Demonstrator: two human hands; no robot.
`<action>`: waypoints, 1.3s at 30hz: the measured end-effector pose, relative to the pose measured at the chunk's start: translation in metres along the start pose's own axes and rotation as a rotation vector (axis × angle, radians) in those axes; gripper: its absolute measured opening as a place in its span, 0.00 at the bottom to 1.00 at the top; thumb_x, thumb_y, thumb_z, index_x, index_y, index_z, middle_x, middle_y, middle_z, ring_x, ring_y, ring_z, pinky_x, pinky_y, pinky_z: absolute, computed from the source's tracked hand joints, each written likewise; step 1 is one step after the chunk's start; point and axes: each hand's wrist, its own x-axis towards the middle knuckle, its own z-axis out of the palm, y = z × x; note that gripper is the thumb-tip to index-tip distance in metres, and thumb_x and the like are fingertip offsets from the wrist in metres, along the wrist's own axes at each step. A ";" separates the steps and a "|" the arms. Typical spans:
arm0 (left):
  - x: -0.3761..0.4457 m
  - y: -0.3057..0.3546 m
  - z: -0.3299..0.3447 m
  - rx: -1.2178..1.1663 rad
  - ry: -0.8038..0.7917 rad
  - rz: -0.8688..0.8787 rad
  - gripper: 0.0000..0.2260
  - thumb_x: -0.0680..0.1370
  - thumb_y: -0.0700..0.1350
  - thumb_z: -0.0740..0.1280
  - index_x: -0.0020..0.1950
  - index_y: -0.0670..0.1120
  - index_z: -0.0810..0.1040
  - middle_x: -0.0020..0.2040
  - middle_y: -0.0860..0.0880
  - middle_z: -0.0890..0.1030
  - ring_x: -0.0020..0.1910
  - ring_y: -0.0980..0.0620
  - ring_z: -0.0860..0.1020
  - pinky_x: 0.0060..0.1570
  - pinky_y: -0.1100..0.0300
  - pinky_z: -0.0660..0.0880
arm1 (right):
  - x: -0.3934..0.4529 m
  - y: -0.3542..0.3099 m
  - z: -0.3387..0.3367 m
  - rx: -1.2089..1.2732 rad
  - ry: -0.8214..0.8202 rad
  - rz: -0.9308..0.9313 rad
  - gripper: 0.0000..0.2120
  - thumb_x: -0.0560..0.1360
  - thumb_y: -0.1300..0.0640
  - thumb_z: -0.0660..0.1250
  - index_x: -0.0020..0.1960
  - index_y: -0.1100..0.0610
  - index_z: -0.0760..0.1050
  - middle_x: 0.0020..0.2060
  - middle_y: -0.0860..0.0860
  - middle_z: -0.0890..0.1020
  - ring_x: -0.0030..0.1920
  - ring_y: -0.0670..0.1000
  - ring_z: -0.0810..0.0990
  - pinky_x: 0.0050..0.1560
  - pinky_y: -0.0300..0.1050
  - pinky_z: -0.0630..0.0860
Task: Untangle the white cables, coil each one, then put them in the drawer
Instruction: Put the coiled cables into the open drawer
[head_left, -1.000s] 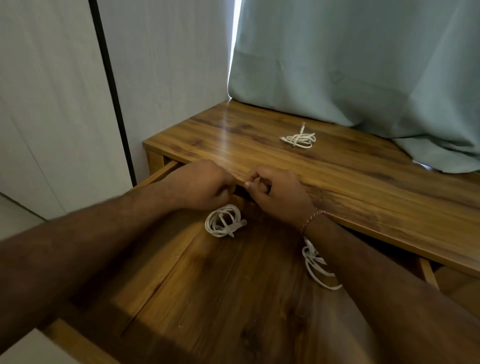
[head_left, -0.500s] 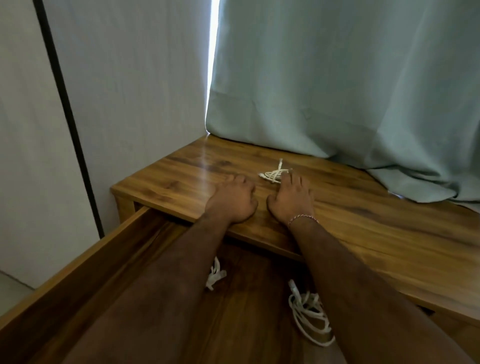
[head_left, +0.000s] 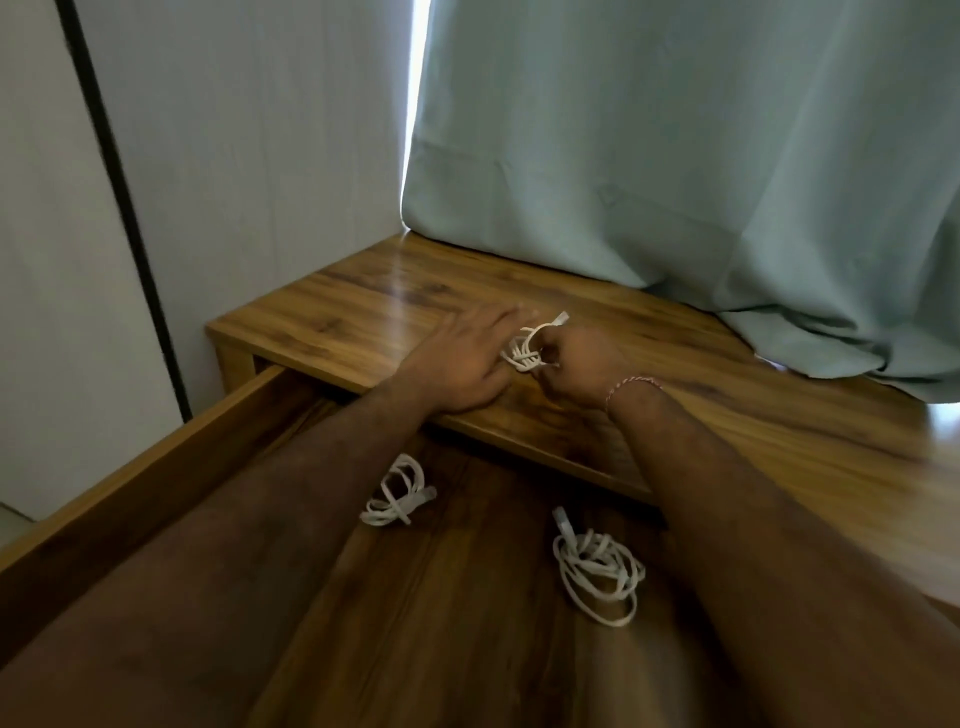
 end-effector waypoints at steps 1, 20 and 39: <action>-0.004 0.004 -0.002 0.037 -0.012 0.061 0.30 0.79 0.52 0.63 0.81 0.50 0.63 0.79 0.46 0.67 0.74 0.45 0.66 0.69 0.44 0.65 | -0.013 -0.003 -0.004 0.002 -0.005 -0.034 0.13 0.75 0.50 0.72 0.59 0.51 0.81 0.53 0.53 0.85 0.53 0.56 0.82 0.52 0.47 0.78; -0.162 0.063 -0.032 0.279 -0.382 0.281 0.11 0.80 0.56 0.64 0.57 0.53 0.76 0.53 0.54 0.78 0.52 0.54 0.77 0.53 0.56 0.77 | -0.211 -0.102 0.036 -0.013 -0.112 -0.313 0.17 0.79 0.47 0.65 0.65 0.48 0.68 0.55 0.51 0.81 0.56 0.55 0.80 0.57 0.57 0.78; -0.089 0.039 -0.052 0.357 -0.271 0.448 0.12 0.76 0.53 0.58 0.46 0.50 0.80 0.41 0.52 0.81 0.43 0.49 0.78 0.46 0.51 0.77 | -0.164 -0.051 0.015 0.007 -0.037 -0.605 0.15 0.80 0.50 0.66 0.64 0.52 0.78 0.57 0.49 0.81 0.55 0.51 0.80 0.54 0.52 0.78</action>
